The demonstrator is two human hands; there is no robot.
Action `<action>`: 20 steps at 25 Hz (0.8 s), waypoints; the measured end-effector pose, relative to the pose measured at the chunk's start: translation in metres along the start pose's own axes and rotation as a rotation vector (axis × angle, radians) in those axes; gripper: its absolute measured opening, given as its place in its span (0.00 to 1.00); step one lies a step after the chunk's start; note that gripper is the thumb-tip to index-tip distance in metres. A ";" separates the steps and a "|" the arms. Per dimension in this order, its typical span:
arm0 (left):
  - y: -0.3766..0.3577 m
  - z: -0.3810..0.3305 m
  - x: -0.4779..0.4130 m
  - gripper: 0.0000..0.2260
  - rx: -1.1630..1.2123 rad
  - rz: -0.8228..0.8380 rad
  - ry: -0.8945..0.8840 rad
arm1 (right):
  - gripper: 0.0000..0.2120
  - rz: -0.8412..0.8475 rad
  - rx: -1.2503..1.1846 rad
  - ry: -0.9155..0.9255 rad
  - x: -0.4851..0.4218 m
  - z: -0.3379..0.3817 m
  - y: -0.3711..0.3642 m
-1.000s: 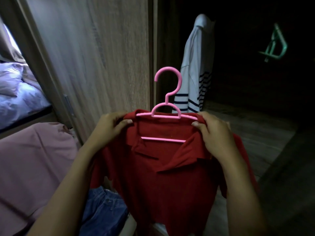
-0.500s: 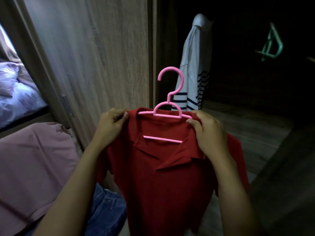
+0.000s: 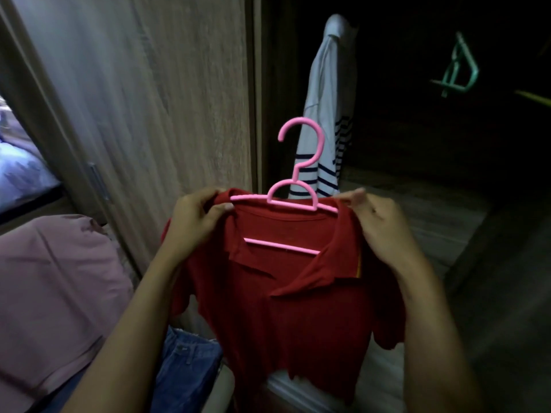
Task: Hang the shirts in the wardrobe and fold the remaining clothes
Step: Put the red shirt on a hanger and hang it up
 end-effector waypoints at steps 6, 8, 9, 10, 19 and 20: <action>-0.016 -0.009 -0.012 0.04 0.026 0.056 -0.030 | 0.06 0.410 0.063 -0.133 0.026 -0.040 0.007; -0.033 -0.005 -0.013 0.13 0.009 0.110 -0.023 | 0.06 0.395 -0.002 -0.158 0.035 -0.049 0.010; -0.041 -0.003 -0.012 0.16 0.011 0.138 -0.018 | 0.07 0.385 -0.051 -0.173 0.038 -0.053 0.011; -0.049 -0.001 -0.012 0.17 0.017 0.163 -0.020 | 0.07 0.379 -0.070 -0.190 0.042 -0.054 0.013; -0.143 -0.021 -0.003 0.19 0.038 0.488 -0.025 | 0.07 0.070 -0.044 -0.466 0.117 -0.081 0.065; -0.146 -0.024 -0.002 0.18 0.030 0.491 -0.029 | 0.09 0.006 -0.025 -0.499 0.124 -0.082 0.067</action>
Point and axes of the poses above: each hand's wrist, its own x-axis away from the middle knuckle, its own y-axis out of the back of the hand, z = x × y, the point moved 7 cm from there along -x, towards the middle knuckle, and after that the axes turned 11 degrees about z, right-handed, at the moved point
